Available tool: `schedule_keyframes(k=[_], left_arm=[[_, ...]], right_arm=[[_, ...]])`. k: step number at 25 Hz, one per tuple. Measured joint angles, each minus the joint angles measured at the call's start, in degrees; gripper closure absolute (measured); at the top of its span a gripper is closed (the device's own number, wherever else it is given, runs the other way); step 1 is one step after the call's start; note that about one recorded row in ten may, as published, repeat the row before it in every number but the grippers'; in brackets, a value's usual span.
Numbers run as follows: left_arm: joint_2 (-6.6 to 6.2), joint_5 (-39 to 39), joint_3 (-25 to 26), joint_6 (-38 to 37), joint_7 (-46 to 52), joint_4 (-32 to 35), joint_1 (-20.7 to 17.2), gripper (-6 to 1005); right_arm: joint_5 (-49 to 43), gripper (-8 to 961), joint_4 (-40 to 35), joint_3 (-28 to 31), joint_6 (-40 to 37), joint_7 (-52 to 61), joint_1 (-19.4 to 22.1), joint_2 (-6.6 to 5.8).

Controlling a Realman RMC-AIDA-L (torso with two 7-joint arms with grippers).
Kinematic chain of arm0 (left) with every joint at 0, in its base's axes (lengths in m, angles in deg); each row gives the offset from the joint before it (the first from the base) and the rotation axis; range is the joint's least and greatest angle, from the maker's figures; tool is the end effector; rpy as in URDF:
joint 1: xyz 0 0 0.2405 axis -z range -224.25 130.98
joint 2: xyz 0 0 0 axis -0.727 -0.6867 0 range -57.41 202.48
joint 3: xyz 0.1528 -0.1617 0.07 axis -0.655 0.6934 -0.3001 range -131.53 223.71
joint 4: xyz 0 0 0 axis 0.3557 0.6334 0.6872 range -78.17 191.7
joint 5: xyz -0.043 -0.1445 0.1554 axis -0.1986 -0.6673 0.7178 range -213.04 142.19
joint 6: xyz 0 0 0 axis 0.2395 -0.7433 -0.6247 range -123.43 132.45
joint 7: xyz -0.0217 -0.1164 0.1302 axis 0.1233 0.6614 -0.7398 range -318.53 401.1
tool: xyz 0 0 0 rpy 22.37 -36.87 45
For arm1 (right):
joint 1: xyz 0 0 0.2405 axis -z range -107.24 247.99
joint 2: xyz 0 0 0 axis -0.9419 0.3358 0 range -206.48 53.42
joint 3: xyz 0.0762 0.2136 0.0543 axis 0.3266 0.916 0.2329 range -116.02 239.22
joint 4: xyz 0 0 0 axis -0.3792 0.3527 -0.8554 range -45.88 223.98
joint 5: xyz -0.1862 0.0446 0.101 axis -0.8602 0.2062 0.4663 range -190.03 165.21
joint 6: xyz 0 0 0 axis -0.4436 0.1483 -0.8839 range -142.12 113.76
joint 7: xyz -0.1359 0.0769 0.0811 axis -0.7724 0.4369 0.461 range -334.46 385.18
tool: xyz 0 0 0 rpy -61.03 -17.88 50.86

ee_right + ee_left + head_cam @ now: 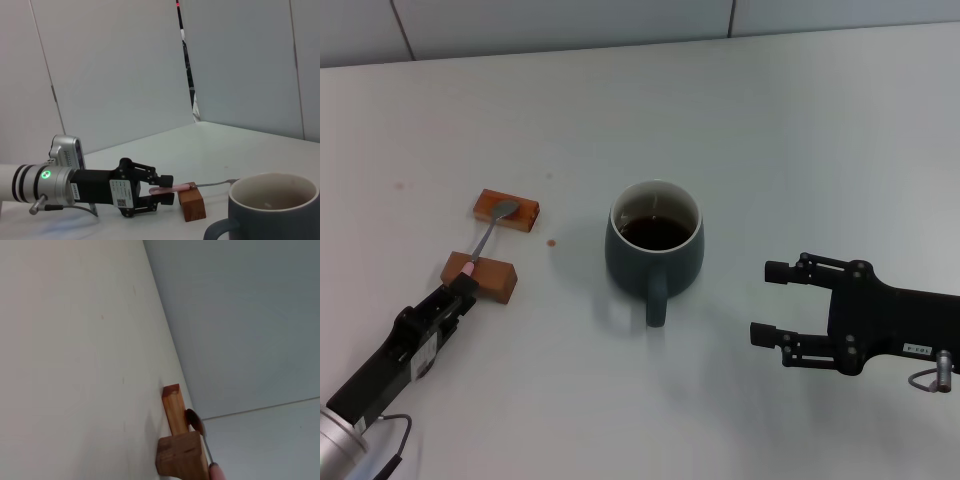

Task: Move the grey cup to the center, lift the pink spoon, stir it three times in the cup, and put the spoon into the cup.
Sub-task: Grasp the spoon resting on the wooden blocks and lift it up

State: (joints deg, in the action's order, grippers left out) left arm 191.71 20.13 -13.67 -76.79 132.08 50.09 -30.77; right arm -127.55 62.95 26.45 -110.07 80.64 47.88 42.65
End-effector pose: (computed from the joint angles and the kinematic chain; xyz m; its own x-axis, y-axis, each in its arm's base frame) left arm -0.3305 0.2314 -0.0741 -0.3998 0.5497 0.7335 0.8785 0.0014 0.4777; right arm 0.2707 0.2650 -0.0410 0.7875 -0.2109 -0.5791 -0.3568 -0.9222 -0.1494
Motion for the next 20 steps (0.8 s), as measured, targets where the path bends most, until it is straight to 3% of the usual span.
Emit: schedule_keyframes(k=[16,20], left_arm=[[0.00,0.00,0.00,0.10,-0.08,-0.09,0.02,693],[0.00,0.08,-0.21,0.01,-0.73,0.26,0.04,753]], right_arm=[[-0.13,166,0.00,0.00,0.00,0.00,0.09,0.00],[-0.15,166,0.00,0.00,0.00,0.00,0.12,0.00]])
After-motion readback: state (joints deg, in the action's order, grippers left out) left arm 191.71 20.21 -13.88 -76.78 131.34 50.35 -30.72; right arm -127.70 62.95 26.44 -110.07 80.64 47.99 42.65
